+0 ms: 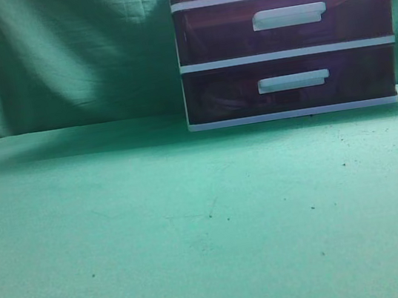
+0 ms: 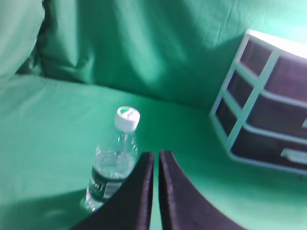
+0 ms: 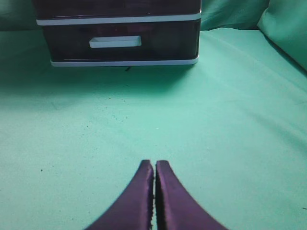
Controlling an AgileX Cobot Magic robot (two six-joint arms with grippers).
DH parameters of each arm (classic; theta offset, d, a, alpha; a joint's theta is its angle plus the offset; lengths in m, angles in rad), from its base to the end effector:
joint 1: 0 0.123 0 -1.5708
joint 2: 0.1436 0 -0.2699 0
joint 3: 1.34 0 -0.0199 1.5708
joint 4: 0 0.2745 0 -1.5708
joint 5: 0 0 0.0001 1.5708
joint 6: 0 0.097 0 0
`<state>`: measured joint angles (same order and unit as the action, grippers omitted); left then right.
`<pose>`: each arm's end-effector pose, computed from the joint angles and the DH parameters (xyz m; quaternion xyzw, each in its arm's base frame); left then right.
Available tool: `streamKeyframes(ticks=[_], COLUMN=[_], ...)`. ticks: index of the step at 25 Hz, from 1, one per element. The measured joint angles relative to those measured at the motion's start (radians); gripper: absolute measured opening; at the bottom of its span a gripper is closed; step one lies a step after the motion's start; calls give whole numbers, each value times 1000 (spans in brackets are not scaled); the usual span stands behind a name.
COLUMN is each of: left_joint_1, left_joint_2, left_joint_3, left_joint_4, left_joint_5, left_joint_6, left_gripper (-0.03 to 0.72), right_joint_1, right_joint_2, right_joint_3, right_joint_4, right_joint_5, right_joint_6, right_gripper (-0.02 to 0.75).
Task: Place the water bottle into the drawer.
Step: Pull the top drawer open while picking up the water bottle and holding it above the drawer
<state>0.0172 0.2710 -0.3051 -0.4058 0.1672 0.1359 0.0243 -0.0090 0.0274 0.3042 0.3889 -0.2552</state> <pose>0.1199 -0.0044 0.2814 -0.0783 0.7142 -0.1093 0.6869 0.0967 0.0134 0.1690 -0.0324 0.8047 0.0611 0.5896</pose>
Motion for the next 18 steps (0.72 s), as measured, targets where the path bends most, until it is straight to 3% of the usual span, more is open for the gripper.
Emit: streamKeyframes(ticks=[3, 4, 5, 10, 11, 13, 18], left_joint_1=[0, 0, 0, 0, 0, 0, -18], left_joint_2=[100, 138, 170, 343, 374, 432, 590], left_joint_3=[-7, -9, -9, -11, -11, -11, -63], left_joint_4=[27, 40, 47, 60, 71, 77, 118], left_joint_5=[-26, -54, -92, -174, -175, -175, -181], left_joint_6=[11, 13, 13, 15, 15, 17, 17], left_gripper=[0, 49, 49, 536, 601, 652, 638], right_joint_1=[0, 0, 0, 0, 0, 0, 0], right_joint_2=[0, 0, 0, 0, 0, 0, 0], right_joint_3=[0, 0, 0, 0, 0, 0, 0], right_joint_4=[0, 0, 0, 0, 0, 0, 0], right_joint_5=[0, 0, 0, 0, 0, 0, 0], right_joint_6=[0, 0, 0, 0, 0, 0, 0], right_gripper=[0, 0, 0, 0, 0, 0, 0])
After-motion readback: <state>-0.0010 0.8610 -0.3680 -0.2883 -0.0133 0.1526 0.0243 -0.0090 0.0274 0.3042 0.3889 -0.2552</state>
